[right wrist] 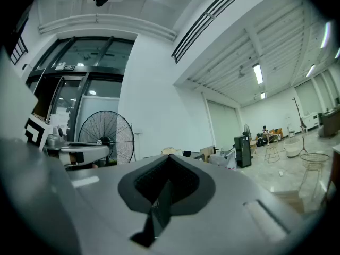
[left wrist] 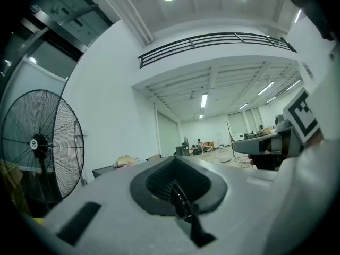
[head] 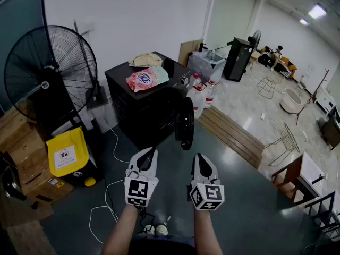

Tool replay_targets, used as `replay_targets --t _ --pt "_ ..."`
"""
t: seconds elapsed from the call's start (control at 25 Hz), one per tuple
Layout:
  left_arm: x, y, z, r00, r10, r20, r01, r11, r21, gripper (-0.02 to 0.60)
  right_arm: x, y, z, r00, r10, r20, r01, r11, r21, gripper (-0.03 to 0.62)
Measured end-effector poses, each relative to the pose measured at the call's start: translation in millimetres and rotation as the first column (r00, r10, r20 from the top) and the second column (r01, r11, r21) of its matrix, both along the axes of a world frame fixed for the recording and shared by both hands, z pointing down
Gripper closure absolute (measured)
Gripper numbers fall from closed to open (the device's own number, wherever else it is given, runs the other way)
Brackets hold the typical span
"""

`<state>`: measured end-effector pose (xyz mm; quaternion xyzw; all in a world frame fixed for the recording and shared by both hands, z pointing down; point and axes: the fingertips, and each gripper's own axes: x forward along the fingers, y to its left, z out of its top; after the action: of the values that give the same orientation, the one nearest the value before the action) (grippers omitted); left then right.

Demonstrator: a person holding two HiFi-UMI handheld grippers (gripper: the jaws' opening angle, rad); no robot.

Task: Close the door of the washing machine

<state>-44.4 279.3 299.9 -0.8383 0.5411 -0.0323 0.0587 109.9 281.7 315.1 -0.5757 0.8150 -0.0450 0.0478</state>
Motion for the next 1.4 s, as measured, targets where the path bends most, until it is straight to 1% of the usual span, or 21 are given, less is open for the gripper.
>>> replay_targets --t 0.4,0.64,0.84,0.92,0.96,1.04,1.12,1.2,1.4 --pt "-1 5 -1 1.000 0.001 0.002 -0.001 1.000 0.000 0.574 -1 5 -3 1.000 0.004 0.011 -0.004 1.000 0.001 0.585" --pt "-1 11 1 1.000 0.010 0.002 -0.010 1.000 -0.007 0.574 -10 13 0 0.999 -0.031 0.011 0.031 0.999 0.011 0.585" --pt "-1 17 7 1.000 0.014 0.006 -0.014 1.000 -0.020 0.574 -17 19 6 0.998 -0.055 0.018 0.055 0.998 0.000 0.583" --pt "-2 19 9 1.000 0.015 0.002 -0.015 1.000 -0.024 0.574 -21 22 8 0.997 -0.067 0.024 0.067 0.998 -0.005 0.545" --pt "-3 20 10 1.000 0.016 -0.001 -0.016 1.000 -0.026 0.574 -21 23 9 0.997 -0.067 0.028 0.068 0.998 -0.007 0.544" --pt "-5 21 12 1.000 0.015 -0.005 -0.015 0.999 -0.029 0.574 -20 25 11 0.997 -0.062 0.034 0.062 0.998 -0.003 0.503" --pt "-6 22 14 1.000 0.014 -0.008 -0.014 0.999 -0.032 0.574 -18 25 12 0.997 -0.054 0.045 0.054 0.999 0.004 0.406" --pt "-8 23 15 1.000 0.011 -0.009 -0.011 0.999 -0.035 0.574 -17 26 13 0.997 -0.054 0.052 0.053 0.999 0.003 0.363" --pt "-17 25 20 1.000 0.006 -0.017 -0.006 0.999 -0.045 0.574 -22 28 20 0.997 -0.054 0.050 0.055 0.998 -0.010 0.356"
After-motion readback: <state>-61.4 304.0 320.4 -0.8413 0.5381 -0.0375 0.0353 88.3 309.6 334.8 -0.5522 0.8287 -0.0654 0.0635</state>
